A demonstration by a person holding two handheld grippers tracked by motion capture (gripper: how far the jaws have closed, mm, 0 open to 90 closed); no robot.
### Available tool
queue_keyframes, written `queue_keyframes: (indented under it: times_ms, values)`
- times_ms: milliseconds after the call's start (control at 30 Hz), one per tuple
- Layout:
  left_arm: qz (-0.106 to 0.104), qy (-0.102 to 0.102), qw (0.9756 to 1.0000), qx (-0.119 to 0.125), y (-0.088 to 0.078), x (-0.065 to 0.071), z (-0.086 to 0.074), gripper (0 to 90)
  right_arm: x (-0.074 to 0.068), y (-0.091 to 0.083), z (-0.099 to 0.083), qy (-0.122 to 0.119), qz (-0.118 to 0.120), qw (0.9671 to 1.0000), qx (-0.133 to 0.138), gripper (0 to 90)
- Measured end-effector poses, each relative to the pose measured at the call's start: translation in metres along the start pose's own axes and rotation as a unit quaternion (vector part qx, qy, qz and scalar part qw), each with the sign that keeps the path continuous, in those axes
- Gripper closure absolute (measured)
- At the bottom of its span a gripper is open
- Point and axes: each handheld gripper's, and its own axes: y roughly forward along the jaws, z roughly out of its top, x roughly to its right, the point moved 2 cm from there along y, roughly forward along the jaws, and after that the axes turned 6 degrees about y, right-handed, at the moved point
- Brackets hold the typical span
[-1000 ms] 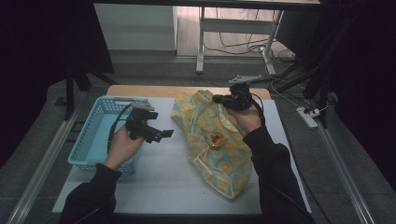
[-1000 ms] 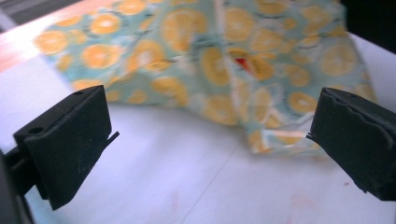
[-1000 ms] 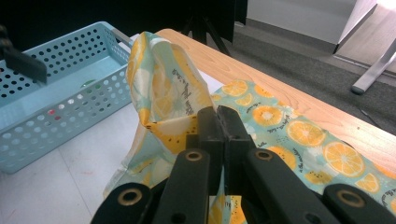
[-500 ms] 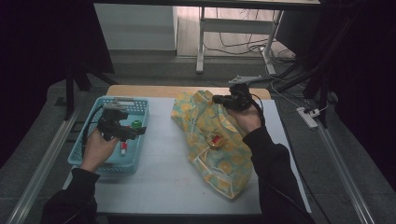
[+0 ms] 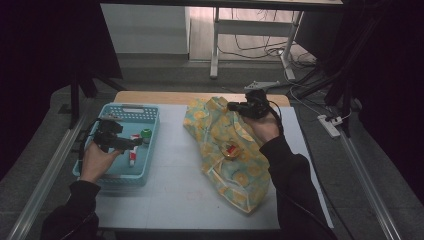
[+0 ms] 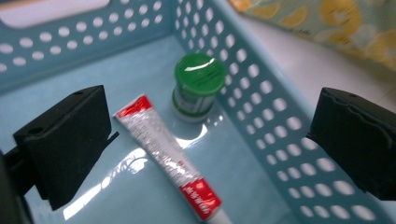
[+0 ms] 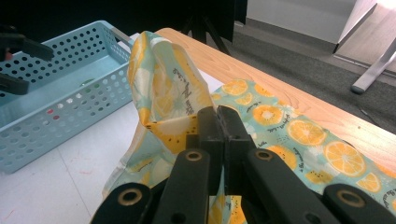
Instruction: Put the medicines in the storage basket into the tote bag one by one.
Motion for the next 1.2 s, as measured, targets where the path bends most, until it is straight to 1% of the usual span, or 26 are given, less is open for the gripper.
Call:
queue_keyframes:
  times_ms: [33, 200, 333, 433, 533, 600, 700, 767, 833, 867, 933, 1000, 1067, 1100, 1133, 1200]
  values:
    - [0.001, -0.004, 1.0000, -0.005, 0.003, -0.002, -0.001, 0.0, 0.000, 0.000, 0.000, 0.000, 0.000, 1.0000, 0.000, 89.6]
    - [0.009, -0.007, 0.9994, -0.034, 0.014, -0.010, -0.006, 0.0, 0.000, -0.001, 0.000, 0.000, -0.001, 1.0000, 0.001, 89.6]
    - [0.014, -0.003, 0.9981, -0.060, 0.021, -0.014, -0.005, 0.0, 0.001, -0.001, 0.001, 0.000, -0.001, 1.0000, 0.001, 89.6]
    - [0.016, -0.003, 0.9968, -0.079, 0.026, -0.016, -0.004, 0.0, 0.000, -0.001, 0.001, -0.001, 0.000, 1.0000, 0.001, 89.6]
    - [0.016, -0.004, 0.9946, -0.103, 0.033, -0.018, -0.005, 0.0, 0.000, -0.001, 0.001, -0.002, 0.000, 1.0000, 0.000, 89.6]
    - [0.013, -0.011, 0.9927, -0.120, 0.038, -0.019, -0.005, 0.0, 0.000, -0.001, 0.001, -0.002, 0.000, 1.0000, 0.000, 89.6]
    - [0.020, -0.010, 0.9887, -0.148, 0.044, -0.019, -0.007, 0.9, 0.000, -0.001, 0.001, -0.001, 0.000, 1.0000, 0.000, 89.6]
    - [0.027, -0.004, 0.9854, -0.168, 0.048, -0.018, -0.008, 2.1, 0.000, -0.001, 0.001, 0.000, 0.000, 1.0000, 0.000, 89.6]
    - [0.032, 0.000, 0.9824, -0.184, 0.051, -0.017, -0.009, 4.2, 0.000, -0.001, 0.001, 0.000, 0.000, 1.0000, 0.000, 89.6]
    - [0.032, 0.003, 0.9813, -0.190, 0.053, -0.017, -0.010, 5.8, 0.000, -0.001, 0.001, -0.001, 0.000, 1.0000, 0.000, 89.6]
    - [0.033, 0.006, 0.9793, -0.200, 0.054, -0.016, -0.011, 11.0, 0.000, -0.001, 0.001, -0.001, 0.001, 1.0000, 0.000, 89.6]
    - [0.037, 0.008, 0.9767, -0.211, 0.055, -0.016, -0.012, 16.7, 0.000, -0.001, 0.001, -0.001, 0.001, 1.0000, 0.000, 89.6]
    - [0.035, 0.004, 0.9764, -0.213, 0.056, -0.016, -0.012, 24.4, 0.000, -0.001, 0.001, -0.001, 0.001, 1.0000, 0.001, 89.6]
    - [0.036, 0.003, 0.9765, -0.213, 0.055, -0.016, -0.012, 25.1, 0.000, -0.001, 0.001, -0.001, 0.001, 1.0000, 0.001, 89.6]
    - [0.035, 0.001, 0.9769, -0.211, 0.054, -0.016, -0.012, 29.1, 0.000, -0.001, 0.001, -0.001, 0.001, 1.0000, 0.001, 89.6]
    - [0.037, 0.001, 0.9767, -0.211, 0.053, -0.016, -0.012, 37.6, 0.000, -0.001, 0.001, -0.002, 0.001, 1.0000, 0.001, 89.6]
